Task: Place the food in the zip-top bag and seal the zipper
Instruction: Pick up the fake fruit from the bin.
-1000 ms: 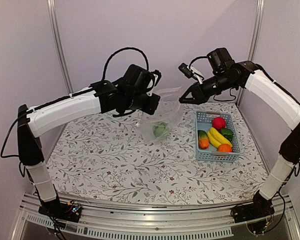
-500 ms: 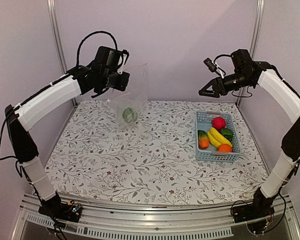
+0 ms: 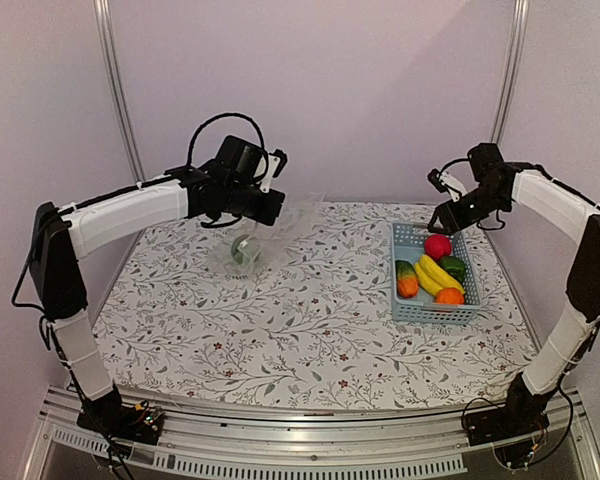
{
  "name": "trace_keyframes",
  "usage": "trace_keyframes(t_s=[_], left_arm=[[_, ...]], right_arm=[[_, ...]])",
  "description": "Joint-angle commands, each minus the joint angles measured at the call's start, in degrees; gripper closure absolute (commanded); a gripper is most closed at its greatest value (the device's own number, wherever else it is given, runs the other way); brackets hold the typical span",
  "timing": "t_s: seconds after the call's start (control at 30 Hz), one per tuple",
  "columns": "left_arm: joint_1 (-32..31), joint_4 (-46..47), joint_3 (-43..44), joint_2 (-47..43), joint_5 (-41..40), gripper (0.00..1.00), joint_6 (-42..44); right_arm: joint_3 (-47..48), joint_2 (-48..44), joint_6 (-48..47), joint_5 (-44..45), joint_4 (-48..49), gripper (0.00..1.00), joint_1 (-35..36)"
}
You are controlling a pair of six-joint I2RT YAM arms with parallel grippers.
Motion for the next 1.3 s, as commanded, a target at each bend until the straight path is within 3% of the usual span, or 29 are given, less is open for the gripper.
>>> trace_keyframes(t_s=[0.0, 0.13, 0.5, 0.83, 1.0, 1.27], left_arm=[[-0.32, 2.56, -0.58, -0.29, 3.72, 1.00, -0.47], [-0.33, 2.50, -0.98, -0.99, 4.48, 1.00, -0.91], [-0.29, 3.17, -3.71, -3.37, 4.65, 1.00, -1.58], [-0.23, 5.00, -5.37, -4.18, 8.28, 1.00, -1.58], [-0.14, 3.13, -4.29, -4.05, 8.29, 1.00, -0.96], [0.35, 1.79, -3.97, -4.87, 7.95, 1.00, -0.60]], right_arm=[[-1.74, 3.70, 0.15, 10.88, 5.20, 0.44, -0.23], [1.05, 8.52, 1.34, 13.53, 5.44, 0.44, -0.43], [7.73, 19.91, 3.00, 21.67, 5.67, 0.29, -0.58], [12.08, 26.43, 4.07, 23.51, 5.35, 0.17, -0.63], [13.67, 29.55, 4.16, 23.81, 4.66, 0.20, -0.69], [12.80, 25.81, 3.24, 23.94, 4.19, 0.41, -0.66]])
